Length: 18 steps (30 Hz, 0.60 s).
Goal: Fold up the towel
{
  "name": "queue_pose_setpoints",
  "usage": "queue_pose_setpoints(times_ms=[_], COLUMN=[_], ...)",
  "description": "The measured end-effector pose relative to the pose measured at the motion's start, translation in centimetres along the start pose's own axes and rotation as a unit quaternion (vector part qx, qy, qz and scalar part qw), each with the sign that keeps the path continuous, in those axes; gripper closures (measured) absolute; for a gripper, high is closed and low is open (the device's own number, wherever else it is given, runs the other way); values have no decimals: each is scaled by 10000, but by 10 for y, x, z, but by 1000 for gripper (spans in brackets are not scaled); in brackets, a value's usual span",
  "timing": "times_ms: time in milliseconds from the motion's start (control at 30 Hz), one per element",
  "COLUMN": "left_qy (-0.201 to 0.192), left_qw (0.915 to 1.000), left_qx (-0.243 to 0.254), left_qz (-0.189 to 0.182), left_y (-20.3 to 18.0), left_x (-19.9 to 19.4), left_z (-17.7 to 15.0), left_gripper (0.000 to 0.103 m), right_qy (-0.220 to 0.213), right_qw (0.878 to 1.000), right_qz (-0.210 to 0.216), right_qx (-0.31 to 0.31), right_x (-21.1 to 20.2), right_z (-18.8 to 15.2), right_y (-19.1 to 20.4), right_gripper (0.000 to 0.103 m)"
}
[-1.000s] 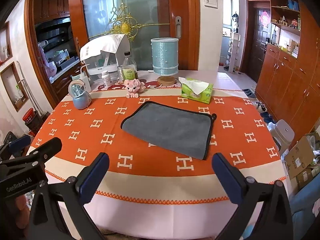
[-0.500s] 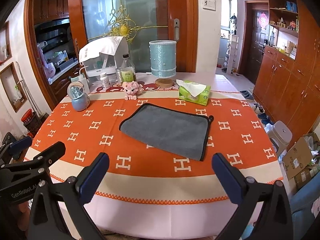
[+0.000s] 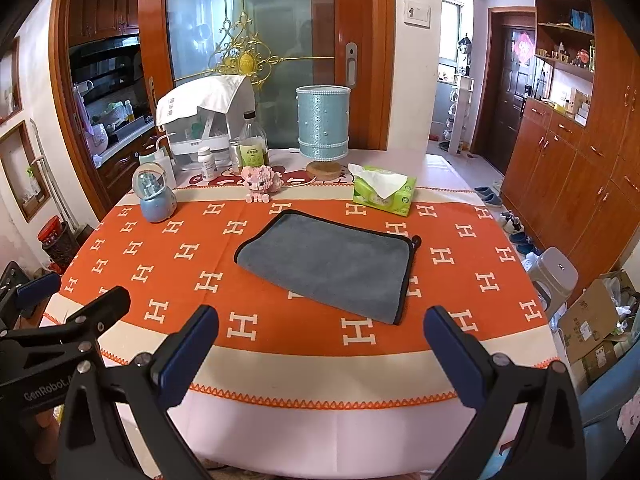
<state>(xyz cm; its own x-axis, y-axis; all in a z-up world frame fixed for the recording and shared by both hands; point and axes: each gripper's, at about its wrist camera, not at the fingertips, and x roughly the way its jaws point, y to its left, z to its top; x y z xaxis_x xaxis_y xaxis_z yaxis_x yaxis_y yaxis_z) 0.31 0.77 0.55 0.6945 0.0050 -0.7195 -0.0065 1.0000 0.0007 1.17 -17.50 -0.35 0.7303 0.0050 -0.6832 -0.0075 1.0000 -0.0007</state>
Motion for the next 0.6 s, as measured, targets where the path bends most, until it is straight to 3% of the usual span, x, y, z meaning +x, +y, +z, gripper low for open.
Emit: queue_pose_setpoints(times_ms=[600], left_qy=[-1], left_qw=[10000], left_qx=[9], left_qz=[0], left_y=[0], left_x=[-1], left_z=[0], left_gripper=[1], right_qy=[16], right_qw=[10000], right_qz=[1], right_qx=[12], right_x=[0], right_z=[0], right_y=[-1], right_gripper=[0])
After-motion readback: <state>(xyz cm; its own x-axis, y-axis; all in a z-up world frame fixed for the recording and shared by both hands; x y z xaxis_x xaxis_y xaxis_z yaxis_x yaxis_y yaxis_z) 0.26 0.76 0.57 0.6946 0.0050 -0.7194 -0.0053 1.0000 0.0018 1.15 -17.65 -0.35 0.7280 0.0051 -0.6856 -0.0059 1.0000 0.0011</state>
